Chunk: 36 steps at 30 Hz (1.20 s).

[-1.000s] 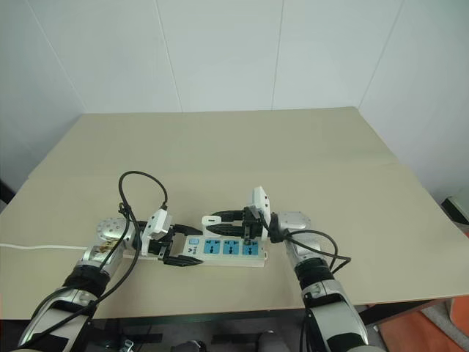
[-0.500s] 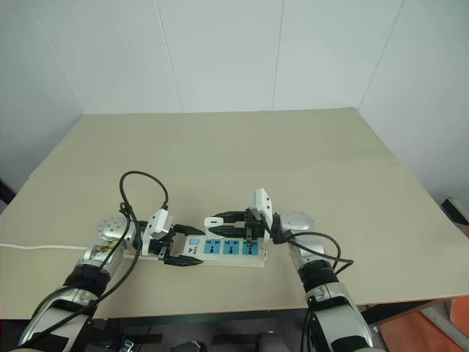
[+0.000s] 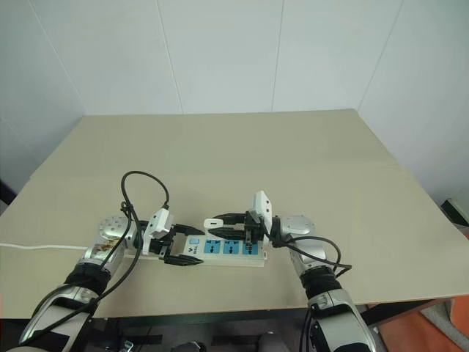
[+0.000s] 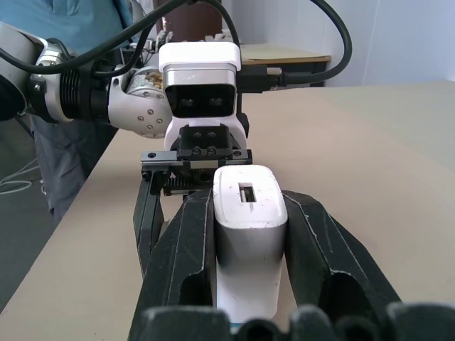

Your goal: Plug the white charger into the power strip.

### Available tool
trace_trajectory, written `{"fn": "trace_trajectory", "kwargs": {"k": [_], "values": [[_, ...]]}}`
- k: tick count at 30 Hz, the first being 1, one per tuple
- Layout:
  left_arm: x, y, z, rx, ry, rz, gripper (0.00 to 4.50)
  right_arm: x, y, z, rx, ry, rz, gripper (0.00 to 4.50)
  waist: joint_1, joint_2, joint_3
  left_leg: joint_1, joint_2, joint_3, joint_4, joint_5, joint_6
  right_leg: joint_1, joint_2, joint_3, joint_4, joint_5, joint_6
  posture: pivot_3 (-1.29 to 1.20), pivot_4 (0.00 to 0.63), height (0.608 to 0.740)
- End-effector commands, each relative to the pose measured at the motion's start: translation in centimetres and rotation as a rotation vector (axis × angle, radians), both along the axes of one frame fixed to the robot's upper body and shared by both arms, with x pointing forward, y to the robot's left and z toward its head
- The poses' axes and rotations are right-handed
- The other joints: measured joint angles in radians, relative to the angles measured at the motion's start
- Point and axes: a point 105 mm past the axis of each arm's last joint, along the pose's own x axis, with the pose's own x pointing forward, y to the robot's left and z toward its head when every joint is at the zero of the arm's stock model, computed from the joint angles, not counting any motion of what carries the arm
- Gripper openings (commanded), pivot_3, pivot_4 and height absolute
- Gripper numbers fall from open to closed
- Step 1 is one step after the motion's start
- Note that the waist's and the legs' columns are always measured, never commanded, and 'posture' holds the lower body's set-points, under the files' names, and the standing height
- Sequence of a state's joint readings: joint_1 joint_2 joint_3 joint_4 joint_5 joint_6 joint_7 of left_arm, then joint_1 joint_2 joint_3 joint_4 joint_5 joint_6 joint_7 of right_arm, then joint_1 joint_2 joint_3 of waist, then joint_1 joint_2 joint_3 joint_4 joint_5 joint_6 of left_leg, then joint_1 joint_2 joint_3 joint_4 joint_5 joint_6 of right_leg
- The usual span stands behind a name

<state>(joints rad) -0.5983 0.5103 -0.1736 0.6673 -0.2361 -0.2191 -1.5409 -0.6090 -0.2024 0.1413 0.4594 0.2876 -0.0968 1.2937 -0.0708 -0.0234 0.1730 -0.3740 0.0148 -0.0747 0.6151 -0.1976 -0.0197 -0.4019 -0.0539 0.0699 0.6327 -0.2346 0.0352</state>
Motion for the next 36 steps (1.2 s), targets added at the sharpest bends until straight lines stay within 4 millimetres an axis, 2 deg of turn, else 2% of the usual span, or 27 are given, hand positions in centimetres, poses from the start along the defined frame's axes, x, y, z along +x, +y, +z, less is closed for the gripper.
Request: {"fn": "trace_trajectory", "kwargs": {"k": [1,17,36], "values": [[-0.9,0.8,-3.0,0.098,0.1,0.02,3.27,-0.3,0.6,-0.9,-0.03,0.022,0.006,1.11,0.0,0.0,0.0,0.0,0.0,0.0,0.0,0.0,0.0,0.0,0.0,0.0,0.0,0.0,0.0,0.0,0.15,0.74],[-0.6,1.0,-2.8,0.103,0.084,0.027,3.27,-0.8,0.6,-1.7,-0.065,0.017,0.022,1.11,0.001,-0.001,-0.002,0.001,0.0,0.0,0.0,0.0,0.0,0.001,0.0,0.0,0.001,0.0,0.0,0.0,0.15,0.74],[-0.5,0.7,-2.8,0.099,0.074,0.012,3.27,-0.3,-1.4,-3.7,-0.161,0.034,-0.069,1.11,0.003,-0.002,-0.008,0.005,0.0,0.0,0.0,0.0,0.0,0.007,0.0,0.0,-0.001,0.0,0.0,0.0,0.15,0.74]]}}
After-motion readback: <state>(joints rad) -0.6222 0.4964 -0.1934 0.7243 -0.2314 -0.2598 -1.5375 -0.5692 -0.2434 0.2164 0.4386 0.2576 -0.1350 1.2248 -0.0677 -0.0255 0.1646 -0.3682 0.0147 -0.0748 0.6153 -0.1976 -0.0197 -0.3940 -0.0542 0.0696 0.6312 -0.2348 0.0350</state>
